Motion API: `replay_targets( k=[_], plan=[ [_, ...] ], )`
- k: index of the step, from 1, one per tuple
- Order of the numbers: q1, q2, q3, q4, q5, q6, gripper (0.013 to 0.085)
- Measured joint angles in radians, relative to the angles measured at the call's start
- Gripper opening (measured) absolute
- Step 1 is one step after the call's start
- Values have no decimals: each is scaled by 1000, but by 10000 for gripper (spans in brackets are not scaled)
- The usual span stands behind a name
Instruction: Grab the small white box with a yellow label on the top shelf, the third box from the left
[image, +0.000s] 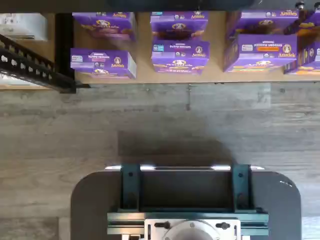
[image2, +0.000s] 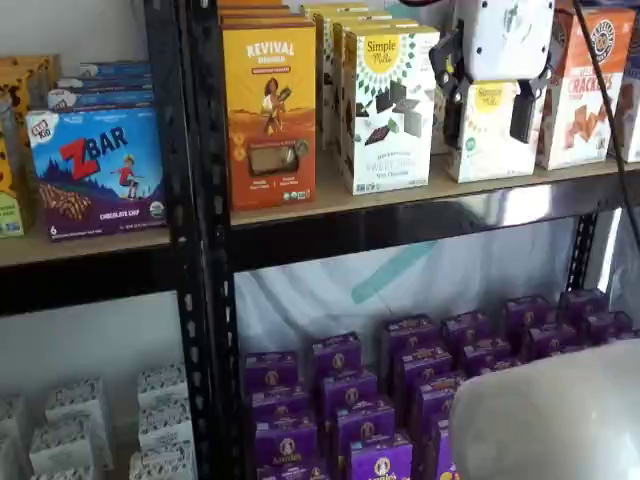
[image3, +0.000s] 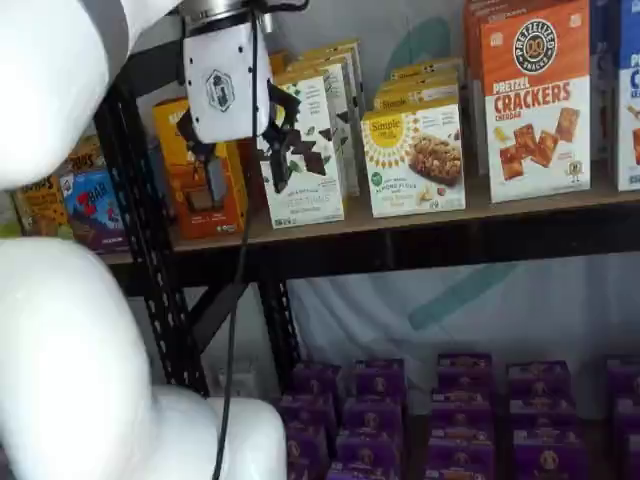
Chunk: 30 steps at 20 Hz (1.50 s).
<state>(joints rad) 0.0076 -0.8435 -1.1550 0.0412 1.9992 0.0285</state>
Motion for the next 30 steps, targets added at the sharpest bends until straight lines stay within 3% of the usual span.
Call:
replay_targets(
  k=[1, 2, 3, 5, 10, 11, 16, 20, 23, 30],
  plan=[
    [-6, 1, -1, 7, 2, -3, 850],
    [-55, 8, -6, 58, 16, -25, 850],
    [-71, 10, -7, 80, 21, -34, 850],
    [-68, 11, -8, 81, 22, -33, 850],
    [-23, 8, -5, 37, 10, -8, 850],
    [9, 3, 1, 1, -6, 8, 850],
    [24, 0, 15, -42, -51, 7, 850],
    [-32, 27, 25, -73, -128, -54, 850],
    [-107, 74, 15, -74, -194, -125, 850],
    [-207, 163, -27, -62, -249, -222, 850]
  ],
)
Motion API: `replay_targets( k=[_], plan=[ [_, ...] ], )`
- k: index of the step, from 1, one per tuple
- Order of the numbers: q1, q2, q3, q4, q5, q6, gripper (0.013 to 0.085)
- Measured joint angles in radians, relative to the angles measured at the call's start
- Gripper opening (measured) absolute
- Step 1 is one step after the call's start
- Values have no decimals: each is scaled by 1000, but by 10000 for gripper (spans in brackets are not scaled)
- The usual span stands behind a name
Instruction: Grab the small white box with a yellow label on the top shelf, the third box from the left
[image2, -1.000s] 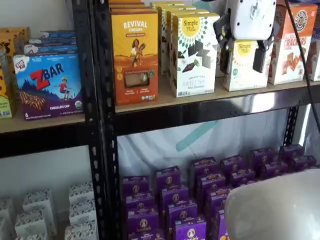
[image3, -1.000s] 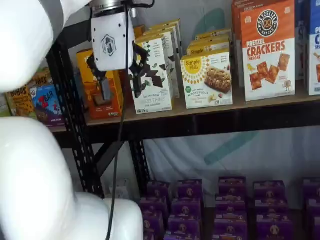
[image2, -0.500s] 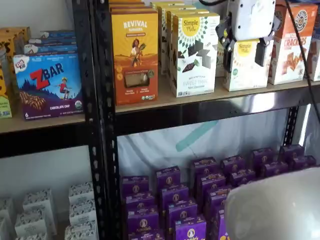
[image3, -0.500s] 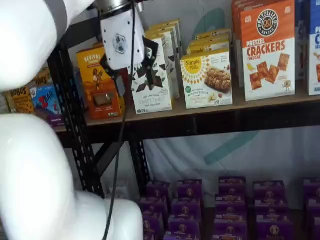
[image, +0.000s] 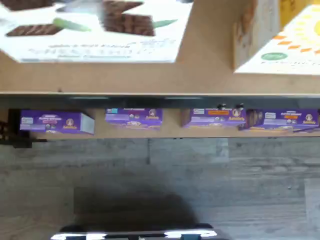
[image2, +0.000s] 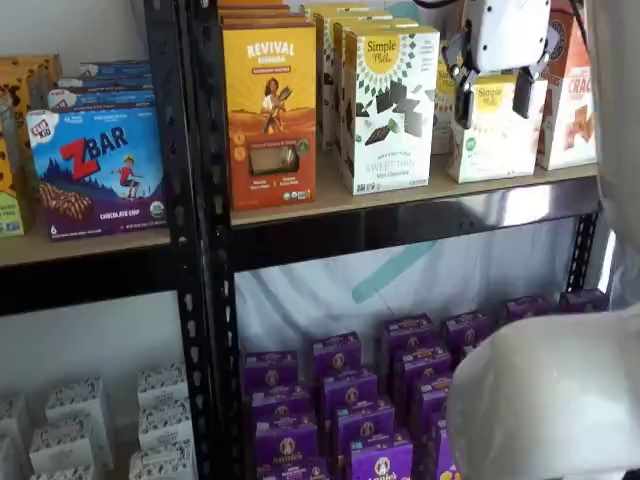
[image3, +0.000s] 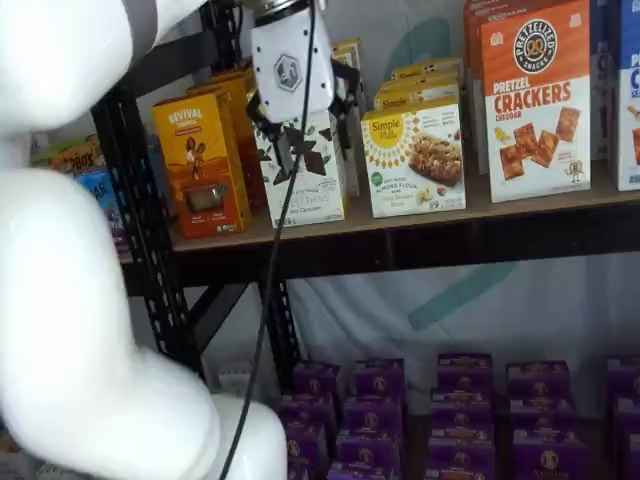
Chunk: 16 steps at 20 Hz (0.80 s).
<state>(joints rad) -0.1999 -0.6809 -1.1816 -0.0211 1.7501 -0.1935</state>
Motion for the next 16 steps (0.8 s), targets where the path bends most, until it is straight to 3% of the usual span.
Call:
replay_targets(
  k=[6, 16],
  plan=[
    [-102, 78, -25, 18, -66, -98, 850],
    [-143, 132, -46, 19, -151, -135, 850]
  ],
)
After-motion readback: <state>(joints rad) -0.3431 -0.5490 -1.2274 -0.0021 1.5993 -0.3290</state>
